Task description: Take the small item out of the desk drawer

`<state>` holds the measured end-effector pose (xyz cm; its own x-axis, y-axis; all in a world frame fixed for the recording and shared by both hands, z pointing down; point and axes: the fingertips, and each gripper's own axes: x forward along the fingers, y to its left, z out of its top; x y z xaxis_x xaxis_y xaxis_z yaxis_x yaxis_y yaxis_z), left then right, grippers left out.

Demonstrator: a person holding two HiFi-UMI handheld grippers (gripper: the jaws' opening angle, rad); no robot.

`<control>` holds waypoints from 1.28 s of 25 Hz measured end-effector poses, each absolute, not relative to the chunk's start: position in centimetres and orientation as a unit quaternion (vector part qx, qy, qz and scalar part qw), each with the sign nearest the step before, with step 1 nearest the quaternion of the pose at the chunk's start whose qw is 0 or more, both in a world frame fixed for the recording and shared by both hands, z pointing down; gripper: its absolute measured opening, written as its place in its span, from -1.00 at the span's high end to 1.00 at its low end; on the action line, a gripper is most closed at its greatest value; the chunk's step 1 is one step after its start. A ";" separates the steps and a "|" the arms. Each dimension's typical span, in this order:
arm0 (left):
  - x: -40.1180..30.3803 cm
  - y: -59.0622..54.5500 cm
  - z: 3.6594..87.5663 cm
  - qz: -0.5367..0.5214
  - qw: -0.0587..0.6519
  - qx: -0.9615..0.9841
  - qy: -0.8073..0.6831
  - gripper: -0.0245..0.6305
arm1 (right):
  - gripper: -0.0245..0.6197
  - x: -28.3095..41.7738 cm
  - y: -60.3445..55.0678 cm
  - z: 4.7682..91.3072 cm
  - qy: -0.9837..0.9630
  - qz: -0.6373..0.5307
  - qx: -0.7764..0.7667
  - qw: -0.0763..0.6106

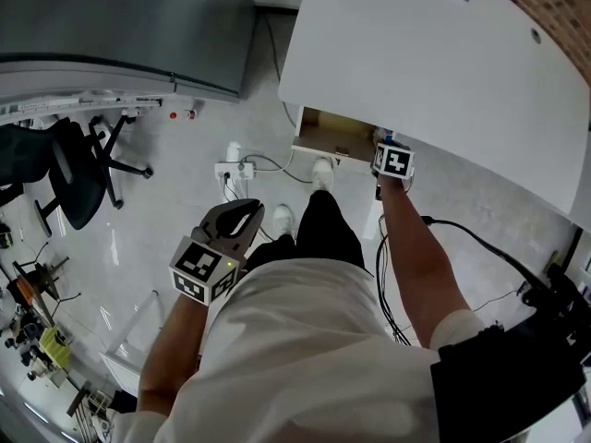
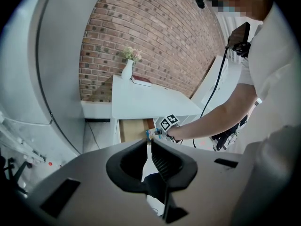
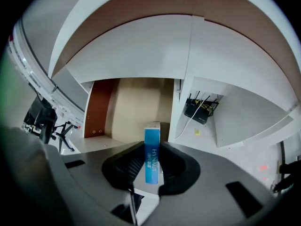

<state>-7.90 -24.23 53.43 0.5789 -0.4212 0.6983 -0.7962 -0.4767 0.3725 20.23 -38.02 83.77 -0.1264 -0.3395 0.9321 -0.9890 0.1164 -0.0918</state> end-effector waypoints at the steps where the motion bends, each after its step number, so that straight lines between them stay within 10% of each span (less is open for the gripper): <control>1: -8.1 -23.9 53.3 0.266 0.350 0.818 -0.372 0.85 | 0.58 20.0 -38.0 83.4 -0.633 0.404 0.526 0.399; 32: -16.5 -7.1 45.3 0.152 0.295 0.870 -0.365 0.85 | 0.58 11.2 -15.9 59.9 -0.721 0.294 0.518 0.354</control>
<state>-16.50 -7.06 45.30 0.6873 -0.5458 0.4792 -0.7247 -0.5593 0.4024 11.21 -15.94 59.91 -0.2121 -0.5394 0.8149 -0.9555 0.2895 -0.0571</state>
